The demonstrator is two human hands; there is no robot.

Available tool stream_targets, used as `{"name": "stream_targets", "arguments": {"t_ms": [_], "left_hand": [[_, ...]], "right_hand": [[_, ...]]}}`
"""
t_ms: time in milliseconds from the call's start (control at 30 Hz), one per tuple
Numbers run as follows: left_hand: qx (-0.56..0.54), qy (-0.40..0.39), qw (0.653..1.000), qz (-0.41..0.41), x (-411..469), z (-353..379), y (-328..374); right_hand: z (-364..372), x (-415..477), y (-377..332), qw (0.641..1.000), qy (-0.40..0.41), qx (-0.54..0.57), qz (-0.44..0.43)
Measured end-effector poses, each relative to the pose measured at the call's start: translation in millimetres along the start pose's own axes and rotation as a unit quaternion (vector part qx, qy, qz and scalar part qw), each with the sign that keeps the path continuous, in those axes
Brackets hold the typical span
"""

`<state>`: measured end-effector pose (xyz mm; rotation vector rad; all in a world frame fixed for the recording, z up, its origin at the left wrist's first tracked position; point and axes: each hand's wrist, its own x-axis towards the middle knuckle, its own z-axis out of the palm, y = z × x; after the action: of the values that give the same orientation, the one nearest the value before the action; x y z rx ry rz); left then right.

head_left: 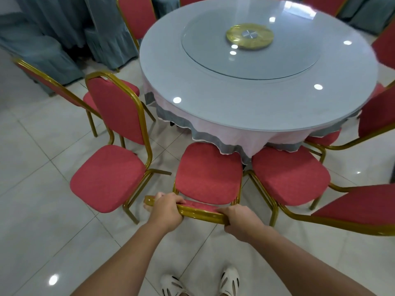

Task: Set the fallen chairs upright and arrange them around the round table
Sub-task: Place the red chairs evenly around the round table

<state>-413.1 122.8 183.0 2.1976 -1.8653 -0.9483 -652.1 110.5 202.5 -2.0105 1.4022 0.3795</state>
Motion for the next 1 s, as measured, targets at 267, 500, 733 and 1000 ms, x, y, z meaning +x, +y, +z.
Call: {"name": "stream_targets", "arguments": {"t_ms": [267,500,733,1000], "left_hand": [[0.02,-0.043,0.999,0.005,14.3,-12.6,-8.8],[0.033,-0.054,0.998,0.017,28.7,-22.8,-25.8],[-0.002,-0.108,0.994,0.014,26.8,-63.1,-41.5],[-0.06,-0.117,0.991,0.005,24.6,-148.0,-102.1]], "right_hand": [[-3.7,7.3,-6.2,1.0,0.004,0.025,-0.01],[-0.5,16.6,-23.2,0.999,0.007,0.051,0.017],[-31.3,22.9,-37.5,0.989,-0.058,0.131,0.023],[-76.3,58.5,-115.8,0.984,0.069,0.16,0.016]]}}
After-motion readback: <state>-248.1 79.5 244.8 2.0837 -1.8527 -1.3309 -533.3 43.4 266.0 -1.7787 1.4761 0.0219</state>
